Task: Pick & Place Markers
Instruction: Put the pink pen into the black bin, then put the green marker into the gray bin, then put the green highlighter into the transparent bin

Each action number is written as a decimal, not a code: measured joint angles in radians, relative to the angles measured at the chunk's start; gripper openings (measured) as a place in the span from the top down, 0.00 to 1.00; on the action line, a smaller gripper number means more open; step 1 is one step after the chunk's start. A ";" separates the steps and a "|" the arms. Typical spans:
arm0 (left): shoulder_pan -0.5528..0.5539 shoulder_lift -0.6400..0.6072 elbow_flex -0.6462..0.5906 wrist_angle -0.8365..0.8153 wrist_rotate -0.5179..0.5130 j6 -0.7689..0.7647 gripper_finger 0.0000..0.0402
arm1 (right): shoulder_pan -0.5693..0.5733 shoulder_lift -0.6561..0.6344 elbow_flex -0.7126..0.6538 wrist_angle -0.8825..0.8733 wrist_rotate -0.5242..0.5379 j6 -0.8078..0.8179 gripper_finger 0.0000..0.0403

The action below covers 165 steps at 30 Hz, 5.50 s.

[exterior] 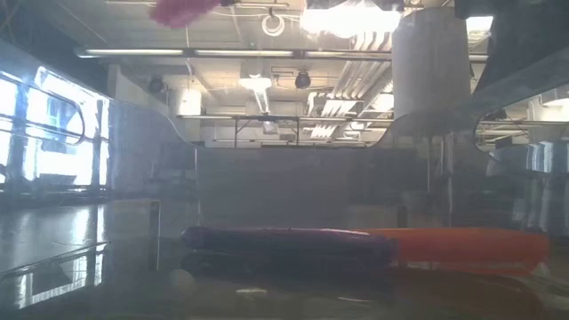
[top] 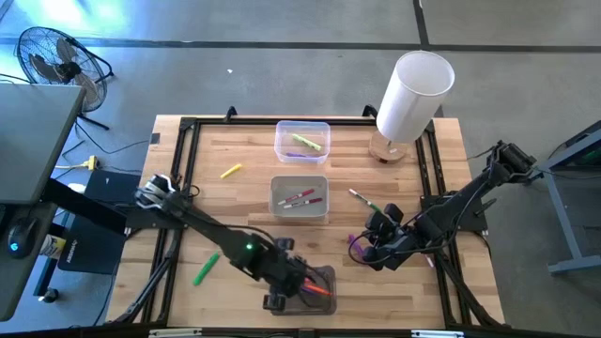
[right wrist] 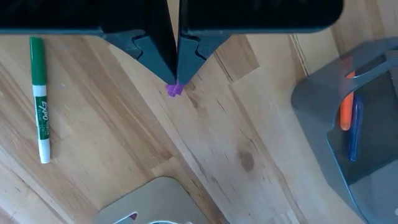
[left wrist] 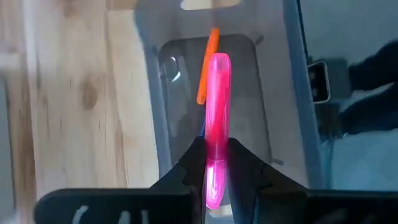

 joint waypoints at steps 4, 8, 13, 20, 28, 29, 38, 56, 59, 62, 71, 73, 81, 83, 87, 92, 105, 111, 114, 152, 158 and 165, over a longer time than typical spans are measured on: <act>0.016 0.065 0.054 0.028 0.030 0.050 0.92 | 0.000 0.000 0.000 0.003 0.001 0.000 1.00; 0.036 0.067 0.053 0.032 0.100 0.039 0.80 | 0.000 0.000 0.000 0.007 0.001 -0.006 1.00; 0.051 0.075 0.048 0.016 0.156 -0.005 0.68 | 0.000 0.000 0.000 0.007 0.009 -0.008 1.00; 0.048 0.062 0.048 -0.063 0.073 -0.161 0.68 | 0.000 0.000 0.000 0.009 0.015 -0.034 1.00; 0.023 -0.061 0.027 -0.191 -0.076 -0.115 0.95 | -0.001 0.000 0.000 0.031 0.070 -0.026 1.00; 0.020 -0.089 -0.004 -0.198 -0.089 -0.112 0.98 | -0.001 0.000 0.000 0.044 0.080 -0.026 1.00; 0.048 -0.472 -0.478 0.090 -0.129 -0.185 1.00 | -0.016 0.000 0.000 0.090 0.103 -0.032 1.00; 0.048 -1.267 -1.146 0.238 -0.313 -0.233 1.00 | -0.338 0.000 0.000 0.092 -0.083 -0.140 1.00; 0.049 -1.350 -1.164 0.203 -0.371 -0.214 1.00 | -0.439 0.005 0.000 0.043 -0.143 -0.143 1.00; 0.049 -1.406 -1.167 0.204 -0.393 -0.183 1.00 | -0.518 0.008 0.000 -0.027 -0.198 -0.167 1.00; 0.049 -1.502 -1.168 0.167 -0.409 -0.106 1.00 | -0.625 0.008 0.000 -0.119 -0.200 -0.240 0.88; 0.049 -1.503 -1.168 0.153 -0.408 -0.106 1.00 | -0.626 0.008 0.000 -0.119 -0.198 -0.263 0.82; 0.048 -1.499 -1.168 0.127 -0.394 -0.107 1.00 | -0.626 0.093 0.000 -0.121 -0.230 -0.365 0.66; 0.048 -1.498 -1.168 0.127 -0.392 -0.107 1.00 | -0.626 0.135 0.000 -0.123 -0.250 -0.374 0.65; 0.048 -1.498 -1.168 0.127 -0.378 -0.107 1.00 | -0.632 0.203 0.000 -0.132 -0.278 -0.381 0.64; 0.048 -1.499 -1.168 0.127 -0.370 -0.102 1.00 | -0.677 0.280 0.000 -0.139 -0.354 -0.428 0.64; 0.048 -1.499 -1.167 0.127 -0.325 -0.099 1.00 | -0.748 0.412 0.009 -0.111 -0.519 -0.495 0.84; 0.048 -1.499 -1.167 0.116 -0.315 -0.099 1.00 | -0.736 0.397 0.004 -0.108 -0.504 -0.381 0.94; 0.048 -1.499 -1.167 0.100 -0.300 -0.099 1.00 | -0.718 0.358 0.000 -0.108 -0.493 -0.333 0.93; 0.048 -1.499 -1.167 0.103 -0.328 -0.051 1.00 | -0.618 0.691 0.846 -0.177 -0.283 -0.817 0.90; 0.048 -1.499 -1.167 0.105 -0.328 -0.052 1.00 | -0.618 0.720 0.851 -0.184 -0.315 -0.830 0.85; 0.048 -1.499 -1.167 0.105 -0.330 -0.051 1.00 | -0.618 0.721 0.851 -0.206 -0.302 -0.812 0.79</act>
